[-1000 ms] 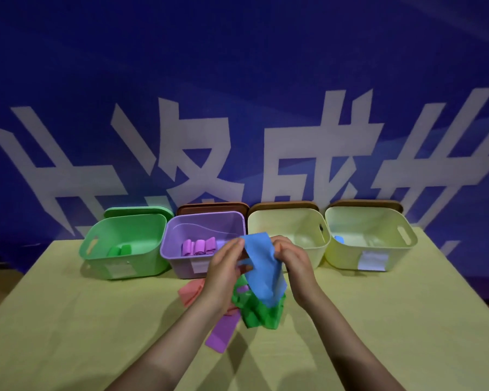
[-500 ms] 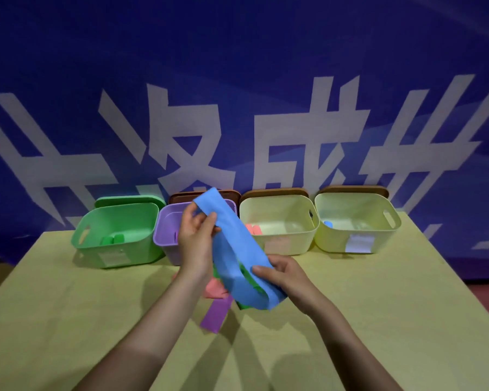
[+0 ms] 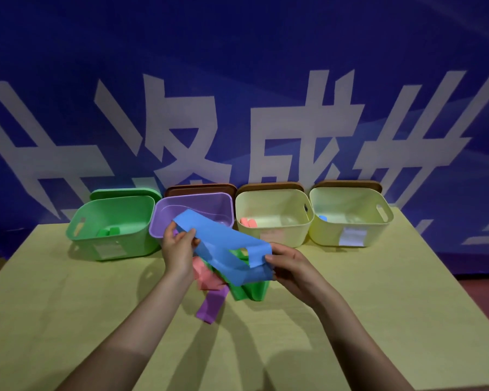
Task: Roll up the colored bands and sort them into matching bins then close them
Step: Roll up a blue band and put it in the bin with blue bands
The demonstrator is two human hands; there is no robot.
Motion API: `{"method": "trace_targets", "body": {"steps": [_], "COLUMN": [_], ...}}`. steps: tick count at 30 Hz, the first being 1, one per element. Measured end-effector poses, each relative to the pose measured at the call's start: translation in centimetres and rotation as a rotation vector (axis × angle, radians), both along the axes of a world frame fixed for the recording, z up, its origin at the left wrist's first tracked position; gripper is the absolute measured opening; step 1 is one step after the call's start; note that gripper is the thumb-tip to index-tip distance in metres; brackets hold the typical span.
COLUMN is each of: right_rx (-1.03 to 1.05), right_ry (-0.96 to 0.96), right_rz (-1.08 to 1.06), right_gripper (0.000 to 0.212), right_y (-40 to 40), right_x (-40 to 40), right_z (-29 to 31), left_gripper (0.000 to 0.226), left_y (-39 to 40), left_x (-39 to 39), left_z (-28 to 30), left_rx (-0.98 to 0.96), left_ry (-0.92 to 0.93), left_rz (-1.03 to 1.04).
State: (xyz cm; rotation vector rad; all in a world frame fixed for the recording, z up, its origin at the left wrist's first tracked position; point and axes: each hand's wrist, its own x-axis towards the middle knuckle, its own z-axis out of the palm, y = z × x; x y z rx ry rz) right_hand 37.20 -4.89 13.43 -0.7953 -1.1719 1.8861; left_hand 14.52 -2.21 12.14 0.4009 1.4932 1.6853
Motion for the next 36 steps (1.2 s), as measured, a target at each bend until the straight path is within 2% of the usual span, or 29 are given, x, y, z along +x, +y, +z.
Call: {"method": "trace_targets", "body": {"steps": [2,4,7,11,13,15,18,21,23,28,32,36], "right_rx": [0.012,0.031,0.049,0.107,0.158,0.187,0.172,0.152,0.165,0.202,0.242,0.385], "right_ry": [0.021,-0.002,-0.135,-0.284,-0.306,-0.299,-0.271,-0.237,-0.200,-0.179,-0.253,-0.367], "right_rz": [-0.030,-0.092,-0.159,-0.124,-0.085,-0.046,-0.032,-0.027,-0.028,-0.169,-0.246,-0.366], "right_gripper": [0.039,0.028,0.011,0.016,0.032,0.033,0.018,0.028,0.036,0.018,0.023,0.013], "right_y": [0.3,0.7,1.4,2.0,2.2,2.4,3.0,3.4,3.4,3.3,3.6,4.1], "right_x": [-0.4,-1.0,-2.0,-3.1,-3.4,-3.6,-4.0,-4.6,-4.7,-4.8,-4.5,-3.7], "right_z": [0.2,0.7,1.3,1.8,2.1,2.2,2.3,2.2,2.3,2.1,2.1,2.1], "left_gripper": [0.033,0.011,0.011,0.012,0.015,0.019,0.020,0.017,0.024,0.031,0.029,0.014], "left_y": [-0.4,-1.3,-2.4,-2.9,-3.3,-3.5,-3.7,-4.0,-4.0,-3.6,-3.0,-2.4], "left_x": [0.2,0.7,1.4,2.2,2.7,2.9,2.7,2.3,2.4,2.9,3.2,3.5], "left_z": [0.2,0.5,0.6,1.1,1.7,1.8,1.7,2.0,2.3,2.5,2.5,3.6], "left_rx": [-0.026,-0.093,-0.198,-0.151,-0.084,-0.030,0.097,0.221,0.248,0.242,0.274,0.356], "left_ry": [-0.037,-0.034,0.018,0.090,0.102,0.135,0.266,0.403,0.503,0.583,0.736,0.882], "left_rz": [-0.080,-0.258,-0.508,-0.490,-0.496,-0.452,-0.329,-0.367,-0.443,-0.427,-0.416,-0.392]}}
